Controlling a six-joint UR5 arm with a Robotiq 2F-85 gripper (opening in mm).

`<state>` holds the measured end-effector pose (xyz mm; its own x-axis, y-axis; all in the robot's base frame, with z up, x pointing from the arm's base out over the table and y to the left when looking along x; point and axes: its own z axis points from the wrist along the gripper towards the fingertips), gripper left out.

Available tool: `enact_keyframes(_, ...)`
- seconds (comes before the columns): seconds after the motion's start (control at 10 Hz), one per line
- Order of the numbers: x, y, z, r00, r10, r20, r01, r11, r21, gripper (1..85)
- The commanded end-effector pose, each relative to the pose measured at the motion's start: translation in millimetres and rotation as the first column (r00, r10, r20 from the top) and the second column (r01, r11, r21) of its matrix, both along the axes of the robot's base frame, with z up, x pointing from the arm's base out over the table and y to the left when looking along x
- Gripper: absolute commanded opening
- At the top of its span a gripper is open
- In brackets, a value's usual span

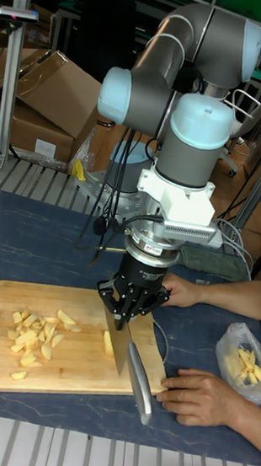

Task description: Chop the potatoes

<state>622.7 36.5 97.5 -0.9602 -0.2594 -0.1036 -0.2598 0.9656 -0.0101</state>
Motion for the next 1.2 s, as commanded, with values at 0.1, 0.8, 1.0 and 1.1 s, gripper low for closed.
enact_keyframes(0.1, 0.3, 3.4, -10.9, 1.0, 0.001, 0.011, -0.001, 1.0, 0.002, 1.0)
enact_keyframes(0.8, -0.9, 7.0, -15.5, 1.0, -0.011, 0.011, 0.011, 1.0, 0.015, 1.0)
enact_keyframes(1.0, -0.7, 7.2, -15.6, 1.0, -0.011, 0.011, 0.011, 1.0, 0.018, 1.0)
enact_keyframes(1.1, -0.4, 6.5, -15.6, 1.0, -0.011, 0.011, 0.011, 1.0, 0.02, 1.0)
